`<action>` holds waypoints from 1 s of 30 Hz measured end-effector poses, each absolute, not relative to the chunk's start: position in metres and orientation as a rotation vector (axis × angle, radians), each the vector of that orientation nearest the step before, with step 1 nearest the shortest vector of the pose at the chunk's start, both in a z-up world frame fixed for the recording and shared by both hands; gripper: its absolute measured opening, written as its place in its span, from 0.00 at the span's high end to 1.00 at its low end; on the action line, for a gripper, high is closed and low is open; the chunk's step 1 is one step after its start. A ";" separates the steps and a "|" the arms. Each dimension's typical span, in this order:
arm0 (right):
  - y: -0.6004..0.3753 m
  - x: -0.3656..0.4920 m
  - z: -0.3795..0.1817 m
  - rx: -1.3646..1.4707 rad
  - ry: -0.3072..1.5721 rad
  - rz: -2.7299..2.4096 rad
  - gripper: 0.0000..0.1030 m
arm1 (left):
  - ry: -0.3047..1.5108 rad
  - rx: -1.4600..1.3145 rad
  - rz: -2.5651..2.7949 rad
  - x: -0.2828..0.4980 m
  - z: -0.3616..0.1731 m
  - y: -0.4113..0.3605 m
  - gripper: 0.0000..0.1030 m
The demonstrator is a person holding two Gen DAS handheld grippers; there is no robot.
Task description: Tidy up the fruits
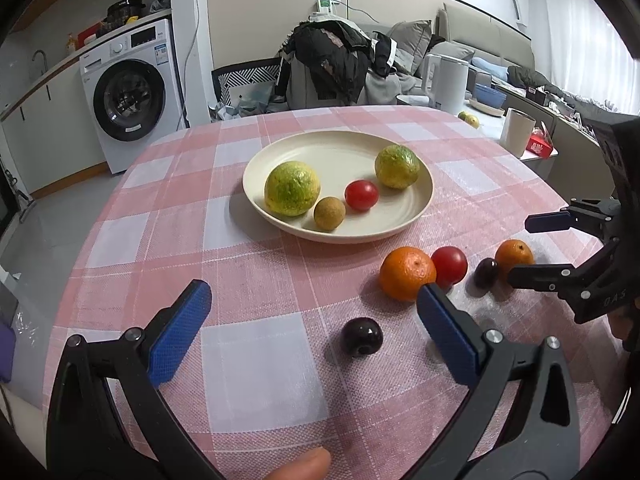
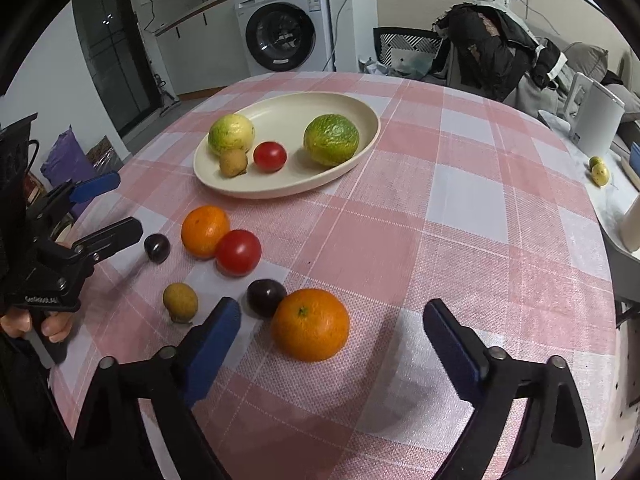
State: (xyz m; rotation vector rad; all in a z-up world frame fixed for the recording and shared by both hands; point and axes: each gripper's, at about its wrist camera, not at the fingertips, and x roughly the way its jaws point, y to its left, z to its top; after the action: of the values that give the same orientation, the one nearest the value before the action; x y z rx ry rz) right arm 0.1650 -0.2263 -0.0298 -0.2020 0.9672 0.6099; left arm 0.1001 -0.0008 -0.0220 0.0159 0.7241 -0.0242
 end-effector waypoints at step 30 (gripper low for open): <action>-0.221 0.155 -0.041 -0.260 1.007 0.712 0.44 | 0.840 0.026 -0.070 0.111 -0.042 -0.005 0.01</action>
State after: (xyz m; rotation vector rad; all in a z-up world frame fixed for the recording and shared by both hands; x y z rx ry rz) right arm 0.1553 -0.2208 -0.0409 -0.2601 1.0066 0.7118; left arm 0.1106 -0.0049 -0.0421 0.0262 0.8405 -0.0702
